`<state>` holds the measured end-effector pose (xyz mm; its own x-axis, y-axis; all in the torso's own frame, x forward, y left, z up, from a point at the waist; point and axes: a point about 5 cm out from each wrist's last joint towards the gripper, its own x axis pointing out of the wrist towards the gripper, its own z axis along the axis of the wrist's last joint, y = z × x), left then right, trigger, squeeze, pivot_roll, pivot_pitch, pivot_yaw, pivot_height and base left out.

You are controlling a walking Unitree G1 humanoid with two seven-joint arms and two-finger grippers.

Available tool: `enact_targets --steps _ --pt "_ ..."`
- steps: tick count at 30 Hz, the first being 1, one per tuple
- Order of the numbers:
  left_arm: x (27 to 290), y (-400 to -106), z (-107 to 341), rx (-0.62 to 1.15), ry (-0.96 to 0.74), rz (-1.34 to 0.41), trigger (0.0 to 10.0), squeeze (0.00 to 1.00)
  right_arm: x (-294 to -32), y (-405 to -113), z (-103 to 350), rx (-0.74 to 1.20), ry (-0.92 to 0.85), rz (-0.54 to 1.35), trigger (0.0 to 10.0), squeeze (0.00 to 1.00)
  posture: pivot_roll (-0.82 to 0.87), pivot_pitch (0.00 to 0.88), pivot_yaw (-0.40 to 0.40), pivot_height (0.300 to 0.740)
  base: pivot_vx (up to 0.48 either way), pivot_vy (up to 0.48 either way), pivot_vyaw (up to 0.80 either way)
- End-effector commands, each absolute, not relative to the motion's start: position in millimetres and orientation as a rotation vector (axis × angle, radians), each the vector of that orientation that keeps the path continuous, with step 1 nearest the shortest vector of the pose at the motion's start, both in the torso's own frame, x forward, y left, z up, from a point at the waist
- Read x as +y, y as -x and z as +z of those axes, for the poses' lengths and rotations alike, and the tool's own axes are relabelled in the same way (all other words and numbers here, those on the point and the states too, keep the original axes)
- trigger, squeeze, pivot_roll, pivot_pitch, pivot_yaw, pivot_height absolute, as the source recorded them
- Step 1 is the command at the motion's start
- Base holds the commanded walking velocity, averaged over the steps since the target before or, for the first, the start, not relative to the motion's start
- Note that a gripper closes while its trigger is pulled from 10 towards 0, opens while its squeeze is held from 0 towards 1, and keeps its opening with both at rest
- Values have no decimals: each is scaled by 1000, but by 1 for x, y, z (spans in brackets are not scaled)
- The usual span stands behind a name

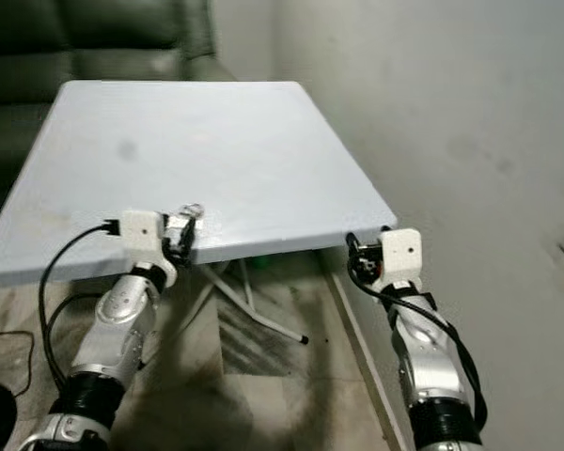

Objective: Hang keys on a hook

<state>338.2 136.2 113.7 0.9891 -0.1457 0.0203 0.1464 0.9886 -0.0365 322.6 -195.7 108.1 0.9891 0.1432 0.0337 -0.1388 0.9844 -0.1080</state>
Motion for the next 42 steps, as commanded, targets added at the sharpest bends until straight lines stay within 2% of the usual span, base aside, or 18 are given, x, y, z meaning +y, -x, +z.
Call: enact_targets --steps 1,9,26,42 --pt "138 -340 116 -28 39 -138 10000 0 -196 -324 111 -51 113 149 10000 0 41 0 -76 740 0 0 800" --pt "137 -338 114 -25 40 -145 10000 0 -192 -323 112 -75 92 179 10000 0 48 0 -80 740 0 0 780" --pt "141 -333 109 -7 55 -153 10000 0 -189 -320 107 -70 68 212 10000 0 62 0 -77 740 0 0 0" --pt "143 -333 108 0 67 -135 10000 0 -183 -322 107 -76 42 244 10000 0 85 0 -88 740 0 465 0"
